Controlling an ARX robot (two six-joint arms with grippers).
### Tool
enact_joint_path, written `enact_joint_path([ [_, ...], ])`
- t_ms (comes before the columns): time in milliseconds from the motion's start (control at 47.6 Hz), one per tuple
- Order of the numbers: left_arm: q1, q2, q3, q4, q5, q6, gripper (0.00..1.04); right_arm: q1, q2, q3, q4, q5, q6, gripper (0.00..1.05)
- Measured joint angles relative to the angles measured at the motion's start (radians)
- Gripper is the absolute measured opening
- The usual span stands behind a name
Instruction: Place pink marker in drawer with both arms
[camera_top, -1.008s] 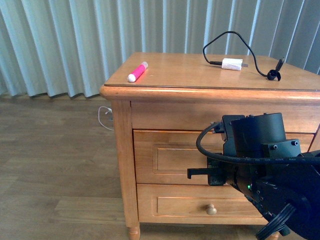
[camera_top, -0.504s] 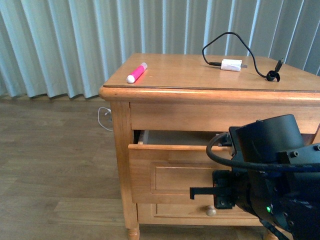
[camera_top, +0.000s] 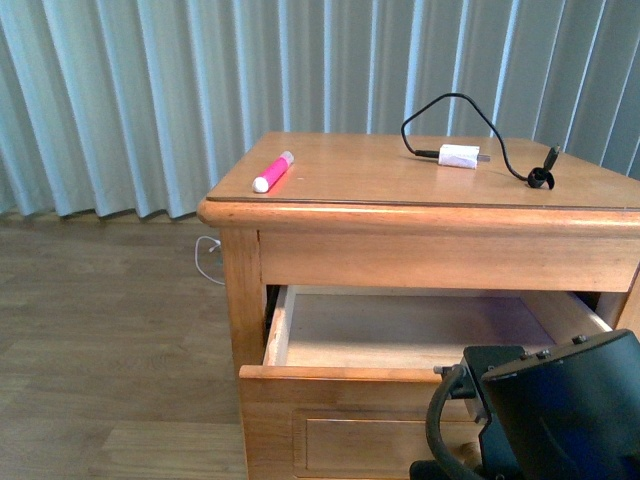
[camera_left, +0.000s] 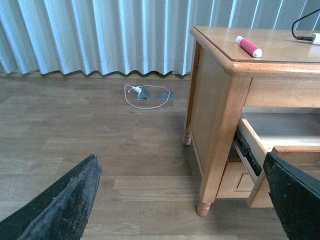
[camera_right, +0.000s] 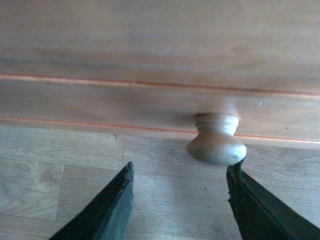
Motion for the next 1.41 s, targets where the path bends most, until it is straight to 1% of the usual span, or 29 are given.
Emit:
enact_joint_path([
  [105,0.000,0.000,0.000,0.000,0.000,0.000,0.99,0.010,-0.069,-0.027,-0.034,0.000,0.013,0.72],
  [126,0.000,0.000,0.000,0.000,0.000,0.000,0.99,0.011,-0.080,-0.030,-0.039,0.000,0.014,0.74],
  [189,0.000,0.000,0.000,0.000,0.000,0.000,0.99,0.016,-0.167,-0.051,-0.077,0.012,0.019,0.86],
  [231,0.000,0.000,0.000,0.000,0.000,0.000,0.99,0.022,-0.261,-0.071,-0.115,0.034,0.022,0.96],
  [252,0.000,0.000,0.000,0.000,0.000,0.000,0.99,0.023,-0.294,-0.078,-0.127,0.040,0.024,0.98],
  [315,0.000,0.000,0.000,0.000,0.000,0.000,0.99,0.032,-0.418,-0.099,-0.172,0.064,0.027,0.96],
  [441,0.000,0.000,0.000,0.000,0.000,0.000,0.99,0.049,-0.579,-0.108,-0.244,0.100,0.027,0.96],
  [483,0.000,0.000,0.000,0.000,0.000,0.000,0.99,0.063,-0.675,-0.109,-0.284,0.121,0.027,0.96],
  [630,0.000,0.000,0.000,0.000,0.000,0.000,0.99,0.102,-0.825,-0.116,-0.341,0.171,0.021,0.96],
  [693,0.000,0.000,0.000,0.000,0.000,0.000,0.99,0.115,-0.868,-0.126,-0.346,0.184,0.020,0.96],
  [735,0.000,0.000,0.000,0.000,0.000,0.000,0.99,0.127,-0.911,-0.148,-0.323,0.202,0.021,0.96],
  [798,0.000,0.000,0.000,0.000,0.000,0.000,0.99,0.138,-0.961,-0.187,-0.278,0.266,0.010,0.96],
  [1407,0.000,0.000,0.000,0.000,0.000,0.000,0.99,0.141,-0.977,-0.195,-0.270,0.276,0.005,0.96],
])
